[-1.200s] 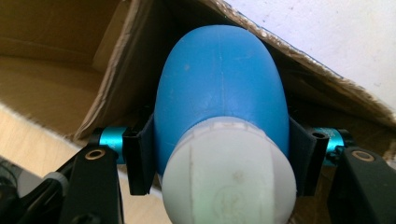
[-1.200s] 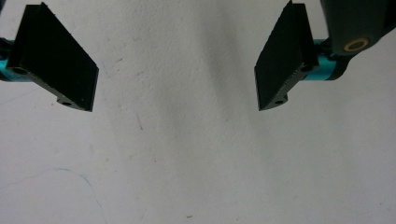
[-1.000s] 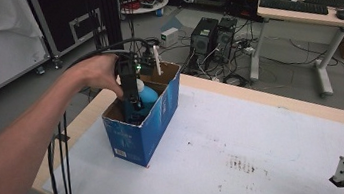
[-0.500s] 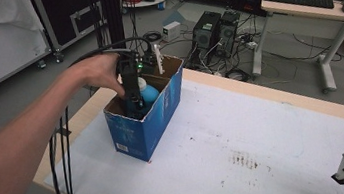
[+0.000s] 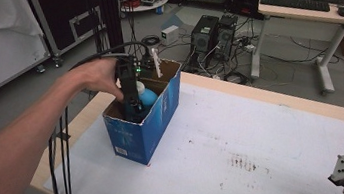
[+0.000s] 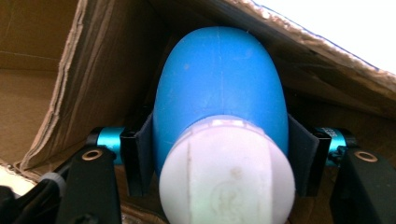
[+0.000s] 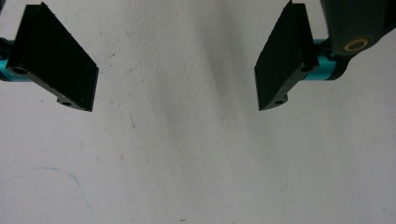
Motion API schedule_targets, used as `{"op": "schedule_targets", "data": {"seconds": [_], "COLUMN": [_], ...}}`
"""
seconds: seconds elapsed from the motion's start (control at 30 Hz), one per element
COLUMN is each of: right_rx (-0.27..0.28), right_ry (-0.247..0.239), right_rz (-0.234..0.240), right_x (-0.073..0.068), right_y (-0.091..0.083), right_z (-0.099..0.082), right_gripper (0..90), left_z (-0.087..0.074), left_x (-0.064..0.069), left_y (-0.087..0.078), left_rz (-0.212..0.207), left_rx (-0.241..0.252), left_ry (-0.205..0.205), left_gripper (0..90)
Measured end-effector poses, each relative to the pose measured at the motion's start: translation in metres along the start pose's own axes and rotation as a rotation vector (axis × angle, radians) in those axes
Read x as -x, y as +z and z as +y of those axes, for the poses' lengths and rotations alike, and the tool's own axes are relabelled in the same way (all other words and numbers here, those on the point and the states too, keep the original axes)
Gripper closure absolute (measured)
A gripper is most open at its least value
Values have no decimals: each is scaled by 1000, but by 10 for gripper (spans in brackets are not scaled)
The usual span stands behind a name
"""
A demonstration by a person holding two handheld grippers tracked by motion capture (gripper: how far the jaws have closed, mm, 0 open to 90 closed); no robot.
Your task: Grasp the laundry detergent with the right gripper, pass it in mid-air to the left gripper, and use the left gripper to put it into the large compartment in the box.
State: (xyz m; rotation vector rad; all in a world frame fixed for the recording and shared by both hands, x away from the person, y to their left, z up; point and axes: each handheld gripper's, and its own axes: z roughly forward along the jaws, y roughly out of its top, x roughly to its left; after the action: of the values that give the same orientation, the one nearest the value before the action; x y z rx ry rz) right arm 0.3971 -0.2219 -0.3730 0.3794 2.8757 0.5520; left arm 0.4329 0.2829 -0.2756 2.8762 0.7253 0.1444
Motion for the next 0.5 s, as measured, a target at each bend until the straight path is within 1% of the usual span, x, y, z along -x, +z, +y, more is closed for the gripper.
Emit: {"op": "schedule_targets", "data": {"seconds": [0.3,0.33,0.37,0.4,0.43,0.5], "right_rx": [-2,-1,-2,0,0,-2], "right_ry": [2,1,3,0,0,0], "right_rz": [6,5,5,7,7,7], "right_x": [-2,-2,-2,-2,-2,-2], "right_y": [2,2,2,2,2,2], "right_z": [-1,-1,-1,0,0,-1], "right_gripper": [128,128,128,128,128,128], "left_z": [0,0,1,1,1,1], "left_x": [0,-1,-1,-1,-1,-1], "left_y": [-4,-4,-5,-5,-6,-7], "left_rz": [3,4,13,13,23,28], "left_rx": [4,5,10,10,11,7], "left_ry": [1,-2,-3,-3,-7,-11], "left_gripper": [367,360,339,318,301,300]}}
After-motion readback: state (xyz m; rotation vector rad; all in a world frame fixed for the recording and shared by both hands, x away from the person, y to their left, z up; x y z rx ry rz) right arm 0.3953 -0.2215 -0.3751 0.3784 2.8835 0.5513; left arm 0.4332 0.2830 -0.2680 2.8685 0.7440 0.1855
